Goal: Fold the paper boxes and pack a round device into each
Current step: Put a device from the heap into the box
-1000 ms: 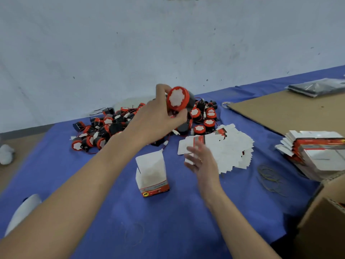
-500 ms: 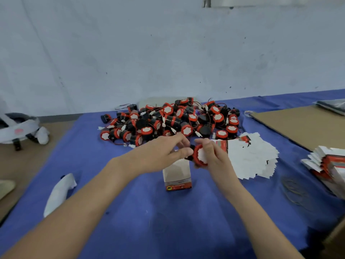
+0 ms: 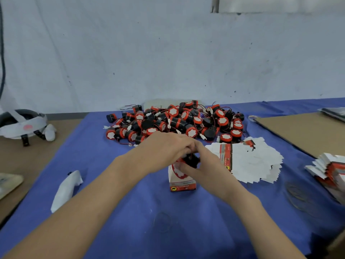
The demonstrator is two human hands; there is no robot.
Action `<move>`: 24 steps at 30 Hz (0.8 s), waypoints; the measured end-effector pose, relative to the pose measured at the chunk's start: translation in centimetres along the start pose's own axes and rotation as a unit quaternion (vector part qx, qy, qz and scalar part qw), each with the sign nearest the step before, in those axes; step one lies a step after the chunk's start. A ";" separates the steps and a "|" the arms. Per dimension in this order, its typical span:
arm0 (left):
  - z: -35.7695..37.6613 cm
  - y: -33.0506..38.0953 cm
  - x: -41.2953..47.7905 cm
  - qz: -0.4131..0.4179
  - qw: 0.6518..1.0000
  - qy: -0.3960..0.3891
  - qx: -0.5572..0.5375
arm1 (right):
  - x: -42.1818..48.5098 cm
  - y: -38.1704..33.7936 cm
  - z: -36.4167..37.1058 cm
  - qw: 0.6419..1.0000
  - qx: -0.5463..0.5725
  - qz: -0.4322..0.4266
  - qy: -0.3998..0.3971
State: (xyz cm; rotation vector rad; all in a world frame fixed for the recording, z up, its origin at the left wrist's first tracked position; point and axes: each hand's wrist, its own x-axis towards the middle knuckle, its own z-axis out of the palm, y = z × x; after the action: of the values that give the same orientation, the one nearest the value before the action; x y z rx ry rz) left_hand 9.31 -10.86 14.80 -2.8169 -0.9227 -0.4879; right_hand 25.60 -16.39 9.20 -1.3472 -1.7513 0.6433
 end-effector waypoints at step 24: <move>7.8 7.8 -1.4 -0.354 0.657 0.347 -0.568 | -0.7 1.1 4.4 0.854 0.422 0.065 0.297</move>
State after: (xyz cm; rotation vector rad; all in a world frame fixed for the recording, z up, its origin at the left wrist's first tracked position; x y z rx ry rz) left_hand 14.93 -16.12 6.73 -2.2011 -1.8758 -2.8309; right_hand 22.54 -16.33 5.72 -0.8813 -0.7160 0.8245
